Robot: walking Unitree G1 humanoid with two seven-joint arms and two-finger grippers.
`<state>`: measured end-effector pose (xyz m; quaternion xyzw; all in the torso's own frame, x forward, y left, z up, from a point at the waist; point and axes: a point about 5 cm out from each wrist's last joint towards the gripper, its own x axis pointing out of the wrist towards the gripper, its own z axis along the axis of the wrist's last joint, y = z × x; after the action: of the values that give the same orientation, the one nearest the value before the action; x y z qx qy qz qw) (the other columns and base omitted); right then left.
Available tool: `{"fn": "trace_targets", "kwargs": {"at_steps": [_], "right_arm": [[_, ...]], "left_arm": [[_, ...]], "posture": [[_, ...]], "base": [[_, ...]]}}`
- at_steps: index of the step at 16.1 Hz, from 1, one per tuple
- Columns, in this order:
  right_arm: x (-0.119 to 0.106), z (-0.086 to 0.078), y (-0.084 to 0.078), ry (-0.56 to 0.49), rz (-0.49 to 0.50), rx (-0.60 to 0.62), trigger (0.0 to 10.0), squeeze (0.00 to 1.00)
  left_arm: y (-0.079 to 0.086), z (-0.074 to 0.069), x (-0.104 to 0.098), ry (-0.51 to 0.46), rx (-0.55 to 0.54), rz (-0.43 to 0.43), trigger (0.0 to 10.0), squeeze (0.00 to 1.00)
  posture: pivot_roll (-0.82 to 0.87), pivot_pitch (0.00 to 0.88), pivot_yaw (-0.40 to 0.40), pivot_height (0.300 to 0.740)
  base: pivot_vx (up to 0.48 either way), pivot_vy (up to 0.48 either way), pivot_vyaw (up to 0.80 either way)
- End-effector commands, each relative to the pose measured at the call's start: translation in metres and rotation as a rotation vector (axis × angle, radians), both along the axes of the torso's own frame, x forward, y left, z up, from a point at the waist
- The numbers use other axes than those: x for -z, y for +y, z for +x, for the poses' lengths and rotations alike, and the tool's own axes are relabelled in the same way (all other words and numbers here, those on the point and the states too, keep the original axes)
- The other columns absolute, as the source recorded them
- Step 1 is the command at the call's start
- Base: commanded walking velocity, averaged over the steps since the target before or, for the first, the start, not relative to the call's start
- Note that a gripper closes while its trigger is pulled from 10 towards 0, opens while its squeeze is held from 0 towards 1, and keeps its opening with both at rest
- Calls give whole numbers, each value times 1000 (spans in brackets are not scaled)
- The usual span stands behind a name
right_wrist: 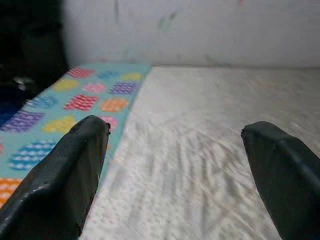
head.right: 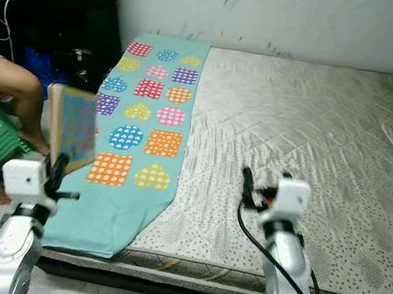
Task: Clean up the room
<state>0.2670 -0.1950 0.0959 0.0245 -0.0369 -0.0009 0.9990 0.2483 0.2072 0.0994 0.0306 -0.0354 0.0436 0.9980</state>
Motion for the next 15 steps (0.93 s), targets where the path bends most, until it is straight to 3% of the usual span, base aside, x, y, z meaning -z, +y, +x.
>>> {"fn": "trace_targets", "kwargs": {"at_steps": [1,5,13,15], "right_arm": [[0,-8,-8,-10,-14,43,10000,0],[-3,-11,-11,-11,-36,58,10000,0],[-11,-9,-5,-3,-39,76,10000,0],[-7,-8,-9,29,-24,101,10000,0]], "left_arm": [[2,-6,-7,-24,13,6,10000,0],[-10,-13,-2,5,37,-30,10000,0],[-22,1,-7,-1,57,-98,10000,0],[-23,1,-7,2,61,-103,10000,0]], "posture": [[-8,37,22,740],[-25,56,35,740],[-57,97,22,740],[-56,100,25,740]], "base": [[0,0,0],[0,0,0],[0,0,0],[0,0,-800]]}}
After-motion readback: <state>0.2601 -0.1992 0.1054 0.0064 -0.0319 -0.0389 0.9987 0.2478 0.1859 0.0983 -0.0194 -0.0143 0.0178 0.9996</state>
